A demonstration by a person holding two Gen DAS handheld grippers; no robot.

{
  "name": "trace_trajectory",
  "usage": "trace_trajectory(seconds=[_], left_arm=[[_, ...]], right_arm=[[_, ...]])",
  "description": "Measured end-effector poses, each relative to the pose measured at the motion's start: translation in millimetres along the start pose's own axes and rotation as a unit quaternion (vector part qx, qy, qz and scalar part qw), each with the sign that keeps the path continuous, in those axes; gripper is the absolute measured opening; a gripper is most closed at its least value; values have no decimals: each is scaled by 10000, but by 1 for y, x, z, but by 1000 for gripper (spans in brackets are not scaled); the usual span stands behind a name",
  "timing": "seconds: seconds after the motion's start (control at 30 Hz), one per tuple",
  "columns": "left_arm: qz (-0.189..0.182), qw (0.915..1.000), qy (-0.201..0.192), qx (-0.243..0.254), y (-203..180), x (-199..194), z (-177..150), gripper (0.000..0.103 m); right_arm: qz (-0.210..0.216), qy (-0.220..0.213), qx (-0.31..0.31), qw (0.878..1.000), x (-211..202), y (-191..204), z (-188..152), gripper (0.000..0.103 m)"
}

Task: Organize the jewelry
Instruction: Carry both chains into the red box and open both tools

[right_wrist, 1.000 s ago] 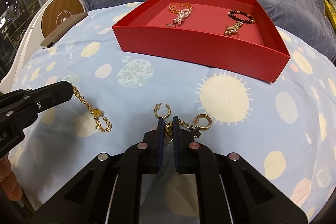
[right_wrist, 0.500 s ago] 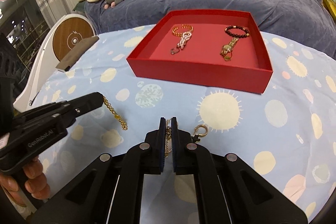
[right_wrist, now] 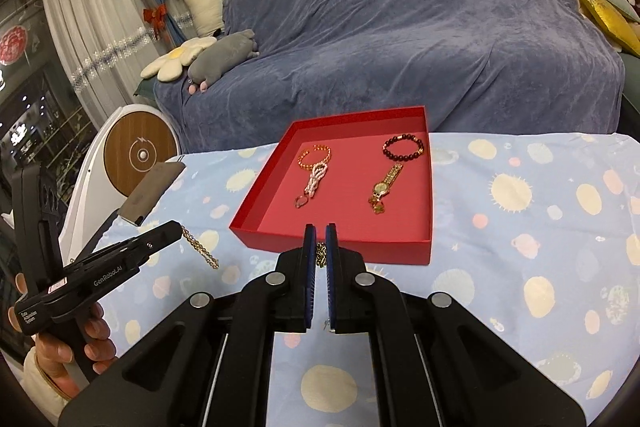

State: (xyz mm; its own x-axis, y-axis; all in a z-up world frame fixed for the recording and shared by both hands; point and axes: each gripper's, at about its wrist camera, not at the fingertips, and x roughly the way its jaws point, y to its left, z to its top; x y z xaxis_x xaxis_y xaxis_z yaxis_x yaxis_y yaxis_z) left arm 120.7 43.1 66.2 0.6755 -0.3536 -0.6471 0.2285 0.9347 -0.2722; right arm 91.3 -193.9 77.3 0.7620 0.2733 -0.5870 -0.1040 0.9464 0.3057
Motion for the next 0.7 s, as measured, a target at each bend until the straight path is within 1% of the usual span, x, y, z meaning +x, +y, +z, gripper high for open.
trace_trajectory(seconds=[0.1, 0.2, 0.37, 0.47, 0.57, 0.7], left_arm=[[-29, 10000, -92, 19, -3, -3, 16, 2], [-48, 9997, -170, 140, -12, -2, 35, 2], [-146, 9992, -232, 283, -31, 11, 59, 2], [-170, 9991, -202, 337, -39, 23, 63, 2], [-23, 9987, -171, 472, -46, 37, 61, 2], [117, 9983, 23, 568, -47, 57, 55, 2]], right_arm=[[-7, -139, -50, 9999, -5, -2, 19, 4], [-27, -255, -107, 9996, -5, -2, 39, 4], [-105, -305, -142, 9994, 10, -4, 59, 4], [-127, -280, -106, 9995, 22, -7, 62, 4], [-112, -243, -24, 9996, 33, -10, 62, 4], [-91, -158, 62, 9998, 48, -15, 59, 4]])
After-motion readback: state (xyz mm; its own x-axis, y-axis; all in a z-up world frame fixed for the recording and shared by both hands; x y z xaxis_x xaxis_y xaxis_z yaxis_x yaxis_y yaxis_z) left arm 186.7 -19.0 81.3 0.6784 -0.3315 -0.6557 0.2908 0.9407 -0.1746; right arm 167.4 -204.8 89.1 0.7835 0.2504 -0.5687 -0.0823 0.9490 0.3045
